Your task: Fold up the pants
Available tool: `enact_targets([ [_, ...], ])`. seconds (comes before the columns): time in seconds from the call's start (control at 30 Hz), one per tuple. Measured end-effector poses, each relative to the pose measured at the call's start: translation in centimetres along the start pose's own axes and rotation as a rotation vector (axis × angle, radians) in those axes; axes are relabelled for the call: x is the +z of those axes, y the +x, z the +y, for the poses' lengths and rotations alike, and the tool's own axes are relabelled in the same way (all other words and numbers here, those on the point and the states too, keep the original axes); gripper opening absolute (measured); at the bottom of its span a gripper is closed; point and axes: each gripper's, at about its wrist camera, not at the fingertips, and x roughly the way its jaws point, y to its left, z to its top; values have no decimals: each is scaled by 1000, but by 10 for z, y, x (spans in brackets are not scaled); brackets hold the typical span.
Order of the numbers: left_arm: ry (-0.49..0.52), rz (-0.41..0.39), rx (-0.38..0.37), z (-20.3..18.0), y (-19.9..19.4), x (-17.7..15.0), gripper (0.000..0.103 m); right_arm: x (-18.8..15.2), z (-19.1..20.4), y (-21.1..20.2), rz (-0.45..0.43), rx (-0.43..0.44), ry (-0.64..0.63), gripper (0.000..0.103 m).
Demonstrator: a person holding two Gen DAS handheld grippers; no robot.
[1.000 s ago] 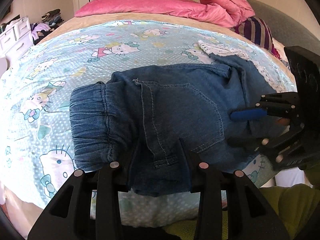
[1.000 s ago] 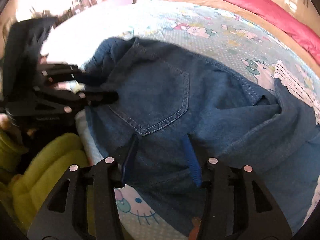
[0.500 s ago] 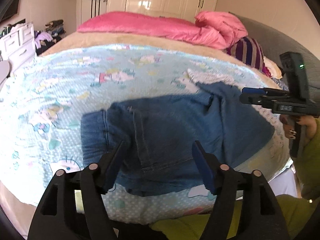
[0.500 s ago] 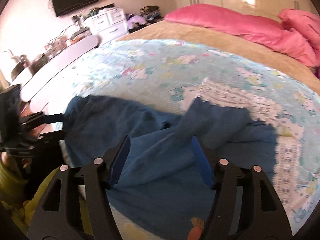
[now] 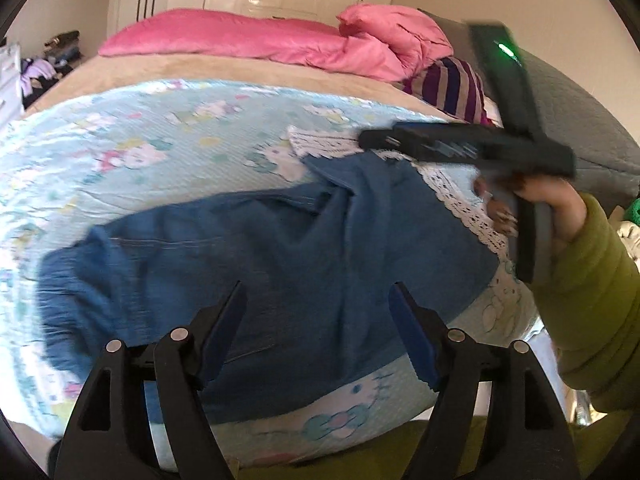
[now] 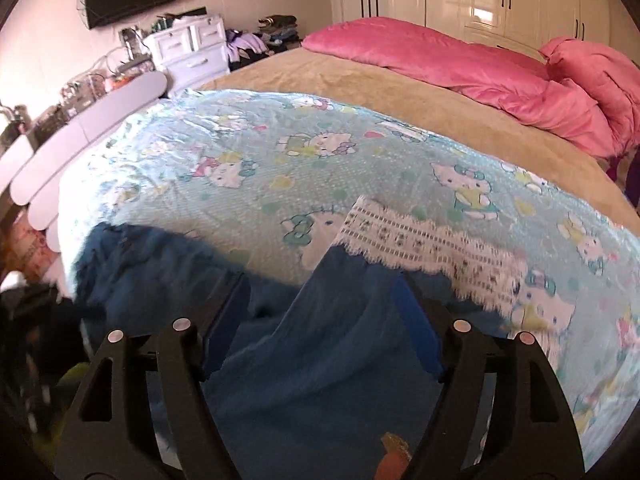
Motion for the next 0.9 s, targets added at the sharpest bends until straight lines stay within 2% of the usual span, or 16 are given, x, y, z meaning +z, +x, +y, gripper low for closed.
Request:
enact_targets([
  [0.1, 7, 36, -42, -9, 18, 3, 70, 16, -8, 29, 54, -11, 18, 67],
  [0.17, -2, 65, -66, -12, 29, 6, 52, 24, -13, 51, 85, -30, 27, 67],
  [0.27, -40, 105, -123, -13, 47, 11, 47, 34, -17, 81, 136, -72, 46, 67],
  [0.33, -24, 115, -110, -14, 56, 13, 47, 41, -13, 99, 153, -84, 28, 67],
  [0.37, -19, 115, -100, -14, 60, 12, 46, 43, -11, 107, 162, -116, 17, 67],
  [0.43, -15, 131, -97, -14, 70, 9, 33, 46, -10, 121, 184, -144, 11, 67],
  [0.47, -13, 139, -93, -14, 75, 6, 30, 46, -11, 127, 193, -154, 15, 67],
  [0.53, 15, 146, -72, -18, 82, -2, 29, 46, -17, 139, 212, -185, 27, 51],
  [0.6, 36, 132, -70, -19, 81, -5, 29, 48, -26, 139, 194, -200, 44, 27],
  [0.63, 33, 128, -79, -18, 80, -5, 29, 49, -29, 137, 190, -198, 56, 20],
  [0.67, 27, 125, -88, -16, 79, -5, 29, 49, -35, 131, 178, -186, 81, 7],
  [0.77, -2, 121, -120, -8, 78, -7, 29, 48, -53, 105, 125, -158, 152, 6],
  [0.9, -2, 110, -119, -5, 73, -9, 29, 35, -79, 54, 57, -140, 239, 5],
])
